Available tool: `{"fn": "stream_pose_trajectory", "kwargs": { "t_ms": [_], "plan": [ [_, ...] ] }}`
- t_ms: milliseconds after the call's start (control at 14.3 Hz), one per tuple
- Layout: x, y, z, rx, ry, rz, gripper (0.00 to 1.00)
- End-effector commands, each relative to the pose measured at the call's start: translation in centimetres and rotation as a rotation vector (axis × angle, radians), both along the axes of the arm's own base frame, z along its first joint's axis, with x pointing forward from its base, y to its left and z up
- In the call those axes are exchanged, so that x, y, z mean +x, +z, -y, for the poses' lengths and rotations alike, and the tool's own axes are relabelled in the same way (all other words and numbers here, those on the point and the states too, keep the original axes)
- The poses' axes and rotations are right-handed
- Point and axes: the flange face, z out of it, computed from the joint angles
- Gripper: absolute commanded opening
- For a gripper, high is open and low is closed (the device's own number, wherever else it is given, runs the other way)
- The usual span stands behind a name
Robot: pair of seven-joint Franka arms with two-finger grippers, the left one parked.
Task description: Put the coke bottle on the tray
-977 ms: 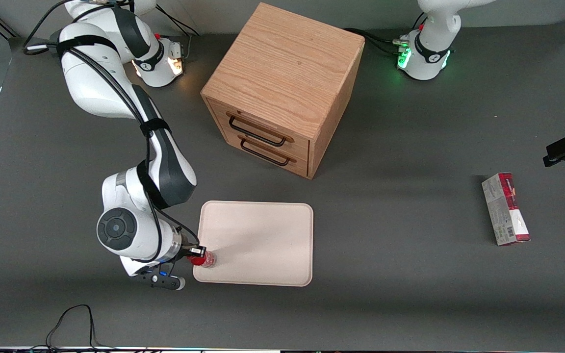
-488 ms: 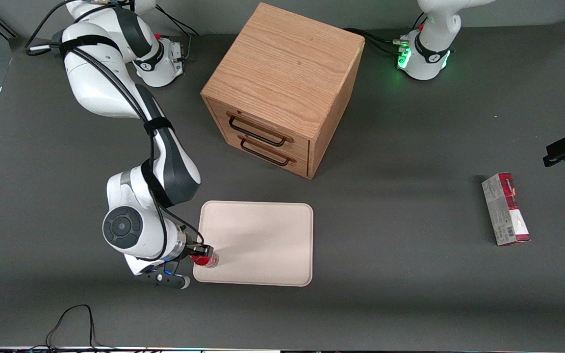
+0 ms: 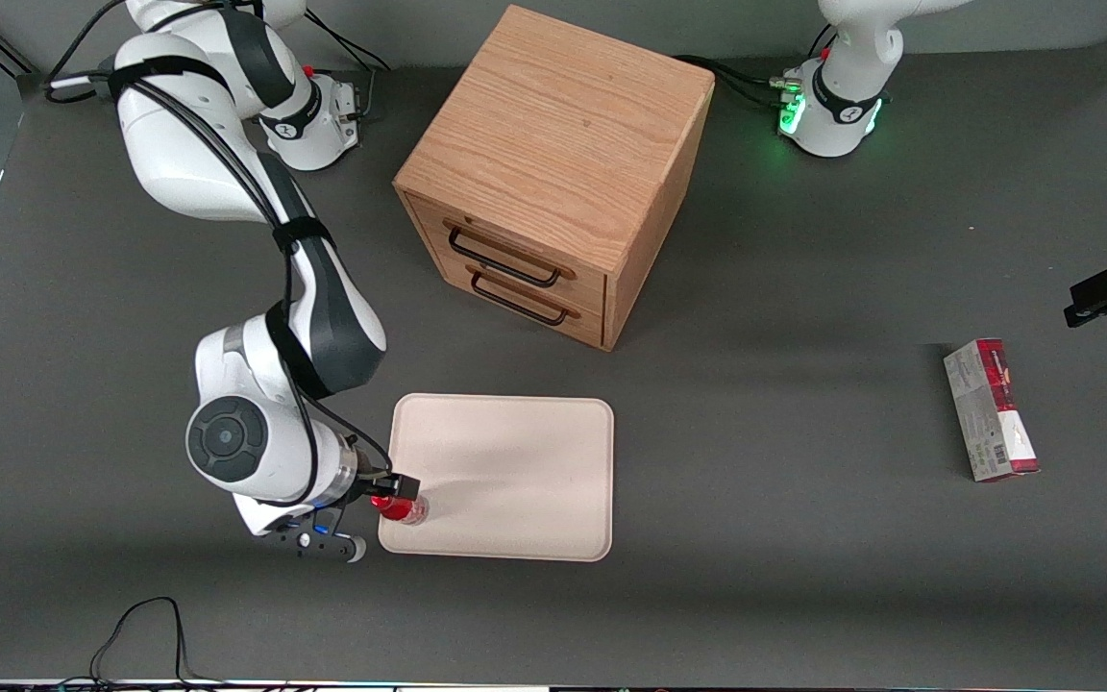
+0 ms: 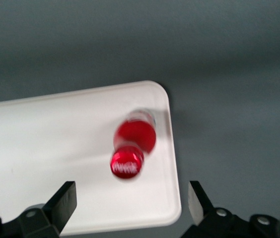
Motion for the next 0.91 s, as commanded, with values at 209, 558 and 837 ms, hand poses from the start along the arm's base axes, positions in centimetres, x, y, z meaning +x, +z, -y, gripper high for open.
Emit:
{"fn": "stream_pose_trajectory", "kwargs": {
  "t_ms": [209,558,837],
  "plan": [
    [-9.2,6.8,6.6,-0.001,0.12,-0.043,1.0],
    [-16.7,10.7,15.9,0.013,0.148,-0.04,1.0],
    [-21.8,14.8,20.2,0.018,0.11,-0.017,1.0]
  ]
}}
